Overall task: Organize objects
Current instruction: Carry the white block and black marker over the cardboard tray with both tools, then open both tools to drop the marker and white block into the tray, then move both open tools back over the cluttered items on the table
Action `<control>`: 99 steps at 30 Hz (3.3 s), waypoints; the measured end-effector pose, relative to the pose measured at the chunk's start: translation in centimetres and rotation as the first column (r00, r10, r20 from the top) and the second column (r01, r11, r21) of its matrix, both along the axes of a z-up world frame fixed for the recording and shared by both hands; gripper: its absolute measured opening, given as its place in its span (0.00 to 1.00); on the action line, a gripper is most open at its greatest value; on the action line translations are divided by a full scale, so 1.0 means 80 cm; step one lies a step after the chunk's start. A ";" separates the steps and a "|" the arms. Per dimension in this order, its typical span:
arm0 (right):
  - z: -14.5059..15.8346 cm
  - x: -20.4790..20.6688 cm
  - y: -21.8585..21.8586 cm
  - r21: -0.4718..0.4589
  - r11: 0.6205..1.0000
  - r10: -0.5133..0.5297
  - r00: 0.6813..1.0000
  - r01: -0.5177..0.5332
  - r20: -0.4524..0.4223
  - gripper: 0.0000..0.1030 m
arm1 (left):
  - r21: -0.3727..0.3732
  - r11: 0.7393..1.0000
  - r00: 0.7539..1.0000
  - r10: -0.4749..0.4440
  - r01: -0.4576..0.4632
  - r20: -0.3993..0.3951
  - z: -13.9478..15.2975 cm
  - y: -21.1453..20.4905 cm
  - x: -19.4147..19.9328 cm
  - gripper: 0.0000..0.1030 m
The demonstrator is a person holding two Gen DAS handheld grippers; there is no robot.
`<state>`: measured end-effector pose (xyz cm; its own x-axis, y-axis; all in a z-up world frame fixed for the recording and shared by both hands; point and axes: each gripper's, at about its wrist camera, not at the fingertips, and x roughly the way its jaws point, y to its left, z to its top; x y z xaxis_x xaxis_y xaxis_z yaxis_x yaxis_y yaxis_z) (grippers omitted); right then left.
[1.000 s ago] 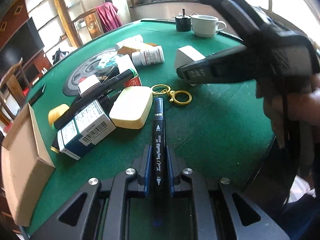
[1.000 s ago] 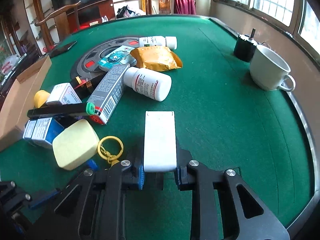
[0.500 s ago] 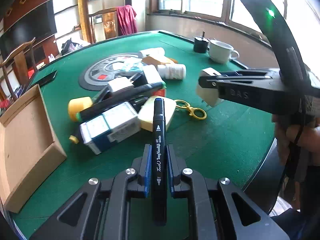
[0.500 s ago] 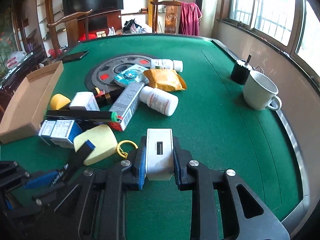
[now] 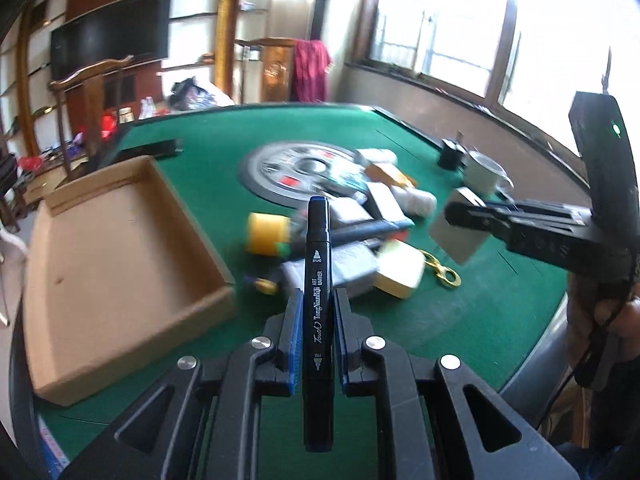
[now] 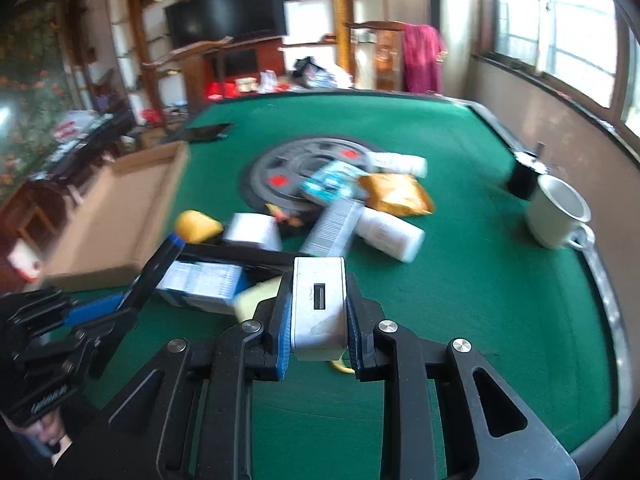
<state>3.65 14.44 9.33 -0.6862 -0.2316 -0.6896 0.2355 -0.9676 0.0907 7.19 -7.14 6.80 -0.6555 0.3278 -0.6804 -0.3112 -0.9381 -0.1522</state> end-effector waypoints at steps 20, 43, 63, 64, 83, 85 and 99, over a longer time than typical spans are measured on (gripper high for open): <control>0.037 -0.115 -0.244 -0.065 0.945 0.327 0.938 -0.321 0.117 0.21 | 0.014 0.956 0.955 0.291 -0.292 0.055 0.010 -0.166 -0.127 0.13; -0.040 -0.299 -0.382 -0.035 0.951 0.310 0.935 -0.309 0.170 0.22 | 0.138 0.851 0.856 0.478 -0.507 0.198 -0.060 -0.185 -0.217 0.13; -0.031 -0.293 -0.382 -0.024 0.954 0.300 0.946 -0.299 0.125 0.23 | 0.173 0.823 0.837 0.507 -0.541 0.207 -0.057 -0.198 -0.212 0.14; -0.030 -0.292 -0.381 -0.024 0.955 0.298 0.947 -0.297 0.123 0.23 | 0.180 0.818 0.835 0.512 -0.546 0.203 -0.055 -0.200 -0.212 0.14; 0.033 -0.169 -0.231 -0.269 0.926 0.280 0.960 -0.265 0.020 0.23 | 0.095 0.924 0.929 0.363 -0.369 0.075 -0.006 -0.131 -0.149 0.14; 0.036 -0.142 -0.200 -0.279 0.924 0.270 0.963 -0.260 -0.004 0.23 | 0.076 0.957 0.959 0.275 -0.280 0.069 -0.005 -0.107 -0.137 0.14; -0.006 -0.026 -0.006 -0.303 0.948 0.095 0.995 -0.095 -0.015 0.22 | -0.184 0.953 0.971 -0.239 0.241 0.033 -0.033 0.056 -0.076 0.15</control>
<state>1.56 13.95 8.85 -0.6510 -0.4942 -0.5762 0.3254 -0.8675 0.3763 1.13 -2.62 4.13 -0.5655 0.3422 -0.7504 -0.5297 -0.8481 0.0125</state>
